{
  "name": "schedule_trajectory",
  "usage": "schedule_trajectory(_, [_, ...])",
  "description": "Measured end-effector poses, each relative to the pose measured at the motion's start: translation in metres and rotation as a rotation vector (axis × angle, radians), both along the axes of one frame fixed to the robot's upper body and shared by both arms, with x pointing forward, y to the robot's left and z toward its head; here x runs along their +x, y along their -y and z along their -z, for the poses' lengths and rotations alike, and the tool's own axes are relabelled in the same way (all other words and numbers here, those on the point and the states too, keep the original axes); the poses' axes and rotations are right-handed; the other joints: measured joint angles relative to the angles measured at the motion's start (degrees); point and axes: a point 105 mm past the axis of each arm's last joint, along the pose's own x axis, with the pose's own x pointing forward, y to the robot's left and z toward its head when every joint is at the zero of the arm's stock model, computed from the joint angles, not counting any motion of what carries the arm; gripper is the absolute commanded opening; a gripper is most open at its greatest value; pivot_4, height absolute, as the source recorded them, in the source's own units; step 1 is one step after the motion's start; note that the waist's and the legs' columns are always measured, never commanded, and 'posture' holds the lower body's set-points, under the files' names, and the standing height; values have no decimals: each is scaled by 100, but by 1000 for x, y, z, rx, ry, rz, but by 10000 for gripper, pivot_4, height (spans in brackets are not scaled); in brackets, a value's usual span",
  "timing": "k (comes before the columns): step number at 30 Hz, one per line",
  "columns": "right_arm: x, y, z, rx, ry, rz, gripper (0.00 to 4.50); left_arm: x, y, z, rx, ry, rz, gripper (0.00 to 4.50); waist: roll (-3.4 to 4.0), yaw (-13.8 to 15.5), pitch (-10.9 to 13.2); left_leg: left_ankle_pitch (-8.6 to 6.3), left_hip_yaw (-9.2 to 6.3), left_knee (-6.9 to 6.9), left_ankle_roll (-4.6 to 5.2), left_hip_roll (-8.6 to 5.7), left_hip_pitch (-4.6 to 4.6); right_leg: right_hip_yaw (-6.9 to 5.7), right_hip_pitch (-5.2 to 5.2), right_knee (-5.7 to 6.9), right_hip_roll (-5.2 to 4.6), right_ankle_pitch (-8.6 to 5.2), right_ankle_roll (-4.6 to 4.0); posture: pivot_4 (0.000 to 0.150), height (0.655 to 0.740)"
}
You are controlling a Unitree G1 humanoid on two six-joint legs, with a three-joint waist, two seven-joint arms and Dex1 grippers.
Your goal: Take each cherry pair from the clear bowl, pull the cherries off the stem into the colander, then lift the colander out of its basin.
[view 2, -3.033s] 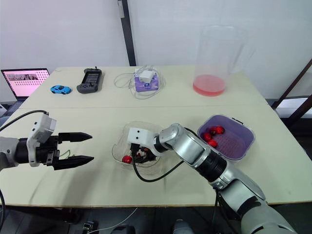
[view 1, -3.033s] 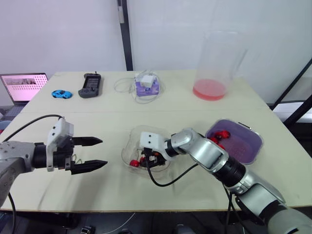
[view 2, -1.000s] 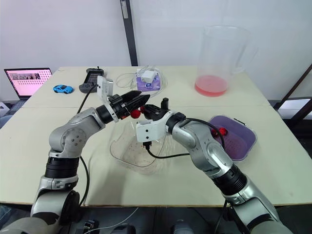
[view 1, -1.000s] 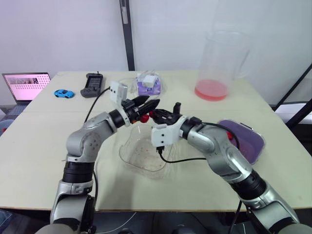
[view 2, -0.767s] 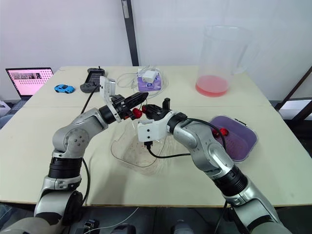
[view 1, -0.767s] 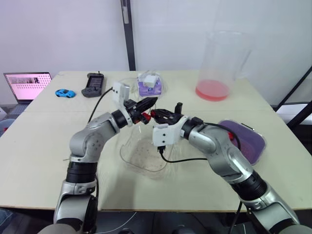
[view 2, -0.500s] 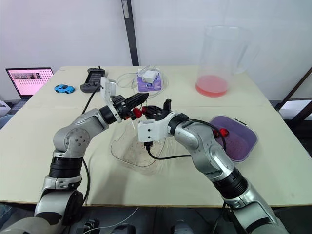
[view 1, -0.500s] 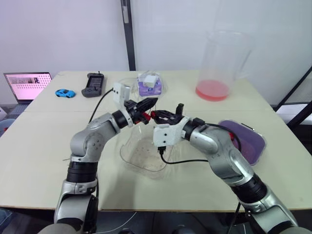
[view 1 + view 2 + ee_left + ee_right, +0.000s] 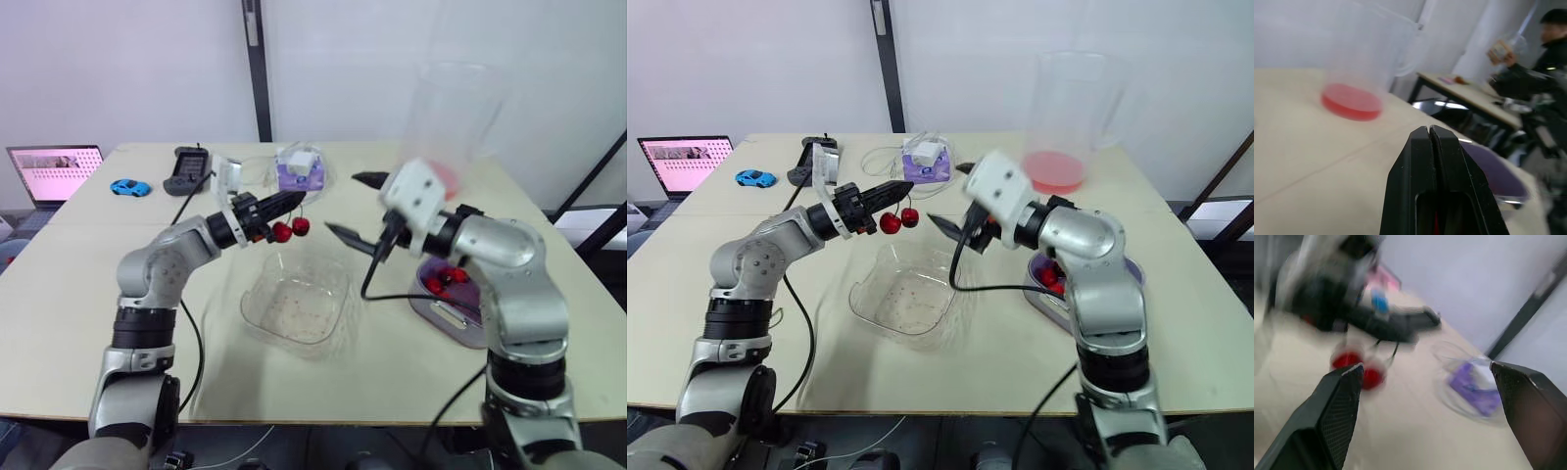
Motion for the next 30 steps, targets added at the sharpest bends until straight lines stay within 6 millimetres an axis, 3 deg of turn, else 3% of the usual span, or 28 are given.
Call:
schedule_trajectory(2, [-11,-1,-12,89,-94,-125,43925,-9,3,-3,-12,-6,74,0,-1,13,-1,-1,-4,-2,2,1,0,-6,6,-6,-1,0,0,1500,7332])
schedule_trajectory(5, [-26,-2,11,123,-344,-320,43925,-20,-5,-9,3,10,131,0,-1,38,-1,-12,-2,-3,21,-2,0,-7,8,-11,-5,0,0,1500,7332])
schedule_trajectory(8, [-28,-3,38,117,-489,-350,43925,-35,-3,-18,6,60,218,0,-1,47,-1,-13,0,-3,23,-2,0,-6,7,-11,-5,0,0,1500,7332])
schedule_trajectory(10, [-28,-5,48,101,-531,-350,43925,-40,-1,-19,1,67,250,0,-1,41,-1,-13,1,-2,23,-2,0,-5,6,-11,-4,0,0,1500,7332])
schedule_trajectory(22, [-32,-24,58,68,-589,-411,43925,-50,13,-16,-1,65,304,0,-1,-28,-1,-13,-1,-4,22,-1,0,-3,3,-8,-2,0,0,1500,7332])
schedule_trajectory(25, [-33,-26,59,72,-604,-426,35783,-51,18,-16,-11,61,306,0,-1,-34,-1,-13,-1,-4,22,0,0,-2,2,-8,-1,0,0,1500,7332])
schedule_trajectory(30, [-34,-30,59,81,-615,-434,11660,-50,21,-16,-19,60,304,0,-1,-46,-1,-13,-1,-5,22,-1,0,-3,2,-8,-1,0,0,1500,7332])
